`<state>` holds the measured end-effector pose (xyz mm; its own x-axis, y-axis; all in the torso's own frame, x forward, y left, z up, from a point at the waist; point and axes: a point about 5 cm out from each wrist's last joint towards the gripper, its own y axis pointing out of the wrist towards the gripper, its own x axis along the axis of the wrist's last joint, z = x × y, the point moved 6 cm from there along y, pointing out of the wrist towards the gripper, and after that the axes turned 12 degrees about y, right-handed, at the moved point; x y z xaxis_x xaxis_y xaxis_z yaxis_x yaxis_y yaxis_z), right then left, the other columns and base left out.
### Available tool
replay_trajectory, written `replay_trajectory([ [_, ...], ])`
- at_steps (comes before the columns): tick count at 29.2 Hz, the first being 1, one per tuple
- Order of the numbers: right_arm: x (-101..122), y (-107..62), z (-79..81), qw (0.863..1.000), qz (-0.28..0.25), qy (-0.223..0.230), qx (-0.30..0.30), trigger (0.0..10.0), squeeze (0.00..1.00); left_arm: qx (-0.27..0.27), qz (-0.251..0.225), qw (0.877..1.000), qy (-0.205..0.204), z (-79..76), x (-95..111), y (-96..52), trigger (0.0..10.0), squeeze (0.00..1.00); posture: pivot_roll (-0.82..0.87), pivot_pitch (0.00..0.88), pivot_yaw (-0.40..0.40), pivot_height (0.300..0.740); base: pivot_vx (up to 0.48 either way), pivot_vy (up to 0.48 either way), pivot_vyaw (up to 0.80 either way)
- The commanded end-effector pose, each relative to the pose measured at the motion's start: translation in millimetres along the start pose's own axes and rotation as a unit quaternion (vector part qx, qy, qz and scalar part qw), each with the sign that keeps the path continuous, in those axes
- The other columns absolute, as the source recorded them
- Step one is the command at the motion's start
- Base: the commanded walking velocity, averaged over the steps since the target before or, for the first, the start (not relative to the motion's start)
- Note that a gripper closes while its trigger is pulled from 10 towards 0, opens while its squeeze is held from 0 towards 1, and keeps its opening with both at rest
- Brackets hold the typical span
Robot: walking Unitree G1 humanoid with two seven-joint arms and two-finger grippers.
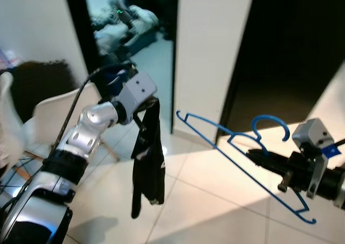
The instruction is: Hang hanger
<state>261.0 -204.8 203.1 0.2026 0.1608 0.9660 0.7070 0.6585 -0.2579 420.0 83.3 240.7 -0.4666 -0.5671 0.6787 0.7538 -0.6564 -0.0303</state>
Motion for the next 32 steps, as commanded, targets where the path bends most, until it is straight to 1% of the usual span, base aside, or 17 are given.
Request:
replay_trajectory([
  [1, 2, 2.4, 10.3, 1.0, -0.002, 0.0, 0.023, 10.0, 0.0, 0.005, 0.016, 1.0, -0.007, 2.9, -8, -1.6, 10.0, 0.0, 0.13, 0.0, 0.046, 0.74, 0.0, 0.0, -0.8],
  [3, 1, 2.5, 10.1, 1.0, 0.003, -0.001, 0.023, 10.0, 0.0, 0.005, 0.028, 0.999, -0.021, 3.1, -12, -1.0, 10.0, 0.0, 0.13, 0.0, 0.047, 0.74, 0.0, 0.0, -0.8],
  [5, -2, 9.4, 3.8, 1.0, 0.006, 0.002, -0.002, 10.0, 0.0, 0.006, 0.049, 0.996, -0.074, -0.6, -22, 1.1, 10.0, 0.0, 0.13, 0.0, 0.048, 0.74, 0.0, 0.0, -0.8],
  [8, -2, 9.4, 3.8, 1.0, 0.006, 0.002, -0.002, 10.0, 0.0, 0.006, 0.049, 0.996, -0.074, -0.6, -22, 1.1, 10.0, 0.0, 0.13, 0.0, 0.048, 0.74, 0.0, 0.0, -0.8],
  [9, -4, 17.4, -3.8, 0.999, 0.0, 0.012, -0.032, 10.0, 0.0, 0.015, 0.057, 0.992, -0.111, -4.6, -27, 3.0, 10.0, 0.0, 0.12, 0.0, 0.05, 0.74, 0.0, 0.0, -0.8],
  [11, -4, 17.4, -3.8, 0.999, 0.0, 0.012, -0.032, 10.0, 0.0, 0.015, 0.057, 0.992, -0.111, -4.6, -27, 3.0, 10.0, 0.0, 0.12, 0.0, 0.05, 0.74, 0.0, 0.0, -0.8],
  [12, -10, 31.3, -11.3, 0.996, -0.016, 0.039, -0.072, 10.0, 0.0, 0.03, 0.069, 0.985, -0.157, -14.3, -33, 4.4, 10.0, 0.0, 0.12, 0.0, 0.051, 0.74, 0.0, 0.0, -0.8],
  [13, -10, 31.3, -11.3, 0.996, -0.016, 0.039, -0.072, 10.0, 0.0, 0.03, 0.069, 0.985, -0.157, -14.3, -33, 4.4, 10.0, 0.0, 0.12, 0.0, 0.051, 0.74, 0.0, 0.0, -0.8],
  [14, -15, 45.2, -22.5, 0.986, -0.054, 0.086, -0.134, 10.0, 0.0, 0.058, 0.08, 0.97, -0.221, -29.9, -42, 3.4, 10.0, 0.0, 0.12, 0.0, 0.05, 0.74, 0.0, 0.0, -0.8],
  [17, -20, 52.1, -33.0, 0.969, -0.089, 0.131, -0.189, 10.0, 0.0, 0.083, 0.09, 0.956, -0.267, -46.7, -48, -0.9, 10.0, 0.0, 0.12, 0.0, 0.047, 0.74, 0.0, 0.0, -0.8],
  [18, -24, 51.8, -42.9, 0.949, -0.124, 0.177, -0.23, 10.0, 0.0, 0.102, 0.103, 0.943, -0.301, -64.4, -55, -8.9, 10.0, 0.0, 0.12, 0.0, 0.046, 0.74, 0.0, 0.0, -0.8],
  [20, -24, 51.8, -42.9, 0.949, -0.124, 0.177, -0.23, 10.0, 0.0, 0.102, 0.103, 0.943, -0.301, -64.4, -55, -8.9, 10.0, 0.0, 0.12, 0.0, 0.046, 0.74, 0.0, 0.0, -0.8],
  [22, -28, 43.4, -53.5, 0.929, -0.153, 0.203, -0.27, 10.0, 0.0, 0.121, 0.118, 0.937, -0.306, -85.9, -62, -24.5, 10.0, 0.0, 0.12, 0.0, 0.039, 0.74, 0.0, 0.0, -0.8],
  [23, -28, 43.4, -53.5, 0.929, -0.153, 0.203, -0.27, 10.0, 0.0, 0.121, 0.118, 0.937, -0.306, -85.9, -62, -24.5, 10.0, 0.0, 0.12, 0.0, 0.039, 0.74, 0.0, 0.0, -0.8],
  [27, -58, 33.2, -65.2, 0.922, -0.106, 0.193, -0.318, 10.0, 0.0, 0.137, 0.138, 0.933, -0.303, -102.3, -76, -43.7, 10.0, 0.0, 0.13, 0.0, 0.032, 0.74, 0.0, 0.0, -0.8],
  [29, -83, 29.3, -66.1, 0.916, -0.074, 0.201, -0.338, 10.0, 0.0, 0.156, 0.159, 0.921, -0.319, -111.3, -93, -60.9, 10.0, 0.0, 0.14, 0.0, 0.025, 0.74, 0.0, 0.0, -0.8],
  [32, -87, 30.1, -65.0, 0.914, -0.072, 0.206, -0.342, 10.0, 0.0, 0.162, 0.162, 0.916, -0.328, -112.7, -96, -64.9, 10.0, 0.0, 0.14, 0.0, 0.025, 0.74, 0.0, 0.0, -0.8],
])
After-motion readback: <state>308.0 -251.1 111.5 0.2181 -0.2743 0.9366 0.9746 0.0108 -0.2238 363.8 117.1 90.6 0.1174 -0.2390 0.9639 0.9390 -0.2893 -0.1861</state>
